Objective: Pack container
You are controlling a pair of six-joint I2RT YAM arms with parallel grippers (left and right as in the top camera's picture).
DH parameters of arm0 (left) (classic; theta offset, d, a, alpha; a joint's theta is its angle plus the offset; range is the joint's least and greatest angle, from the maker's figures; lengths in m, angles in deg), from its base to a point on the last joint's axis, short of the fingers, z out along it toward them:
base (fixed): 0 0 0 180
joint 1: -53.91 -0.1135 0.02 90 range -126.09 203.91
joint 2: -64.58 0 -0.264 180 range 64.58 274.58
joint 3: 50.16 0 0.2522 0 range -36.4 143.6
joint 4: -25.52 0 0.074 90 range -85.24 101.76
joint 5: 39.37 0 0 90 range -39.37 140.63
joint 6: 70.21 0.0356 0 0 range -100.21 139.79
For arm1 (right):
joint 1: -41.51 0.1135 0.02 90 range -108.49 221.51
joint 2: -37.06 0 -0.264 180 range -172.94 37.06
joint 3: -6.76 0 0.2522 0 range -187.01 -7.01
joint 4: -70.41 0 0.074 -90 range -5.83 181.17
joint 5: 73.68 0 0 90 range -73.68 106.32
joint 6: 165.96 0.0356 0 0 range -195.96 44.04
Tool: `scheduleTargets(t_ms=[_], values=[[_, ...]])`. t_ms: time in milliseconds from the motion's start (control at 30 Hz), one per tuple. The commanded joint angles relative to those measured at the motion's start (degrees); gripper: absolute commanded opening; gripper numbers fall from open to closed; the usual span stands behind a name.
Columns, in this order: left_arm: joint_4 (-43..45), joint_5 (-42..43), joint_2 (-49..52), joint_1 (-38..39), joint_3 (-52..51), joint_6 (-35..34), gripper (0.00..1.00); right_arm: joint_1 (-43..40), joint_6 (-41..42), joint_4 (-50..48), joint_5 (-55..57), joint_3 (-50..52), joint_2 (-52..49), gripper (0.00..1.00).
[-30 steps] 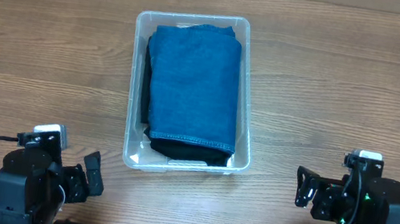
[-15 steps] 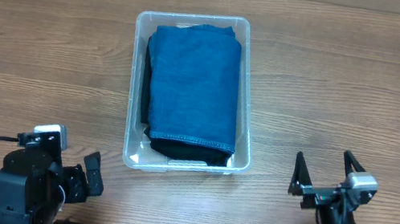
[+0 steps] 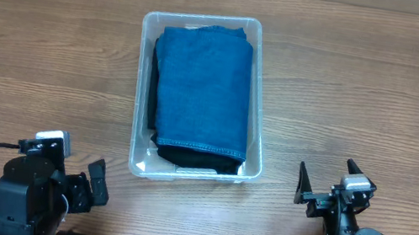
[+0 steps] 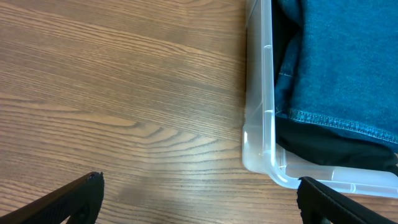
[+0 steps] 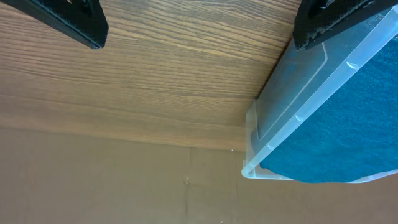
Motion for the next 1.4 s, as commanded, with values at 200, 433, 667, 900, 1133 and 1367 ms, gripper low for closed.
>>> scheduleTargets(t_ms=[200, 433, 667, 900, 1133, 1367], values=[[0.2, 0.1, -0.3, 0.1, -0.2, -0.2, 1.00, -0.1, -0.2, -0.2, 0.5, -0.2, 0.4, 1.00], [16.8, -0.5, -17.1, 0.0, -19.9, 2.2, 1.00, -0.1, -0.2, -0.2, 0.5, -0.2, 0.4, 1.00], [53.2, 0.7, -28.8, 0.0, -43.2, 15.6, 1.00, -0.1, -0.2, -0.2, 0.5, -0.2, 0.4, 1.00], [66.2, 3.7, -28.6, 0.0, -52.7, 20.4, 1.00, -0.1, -0.2, -0.2, 0.5, -0.2, 0.4, 1.00], [66.3, 3.7, -28.6, 0.0, -52.7, 20.4, 1.00, -0.1, -0.2, -0.2, 0.5, -0.2, 0.4, 1.00], [66.3, 3.7, -28.6, 0.0, -52.7, 20.4, 1.00, -0.1, -0.2, -0.2, 0.5, -0.2, 0.4, 1.00]])
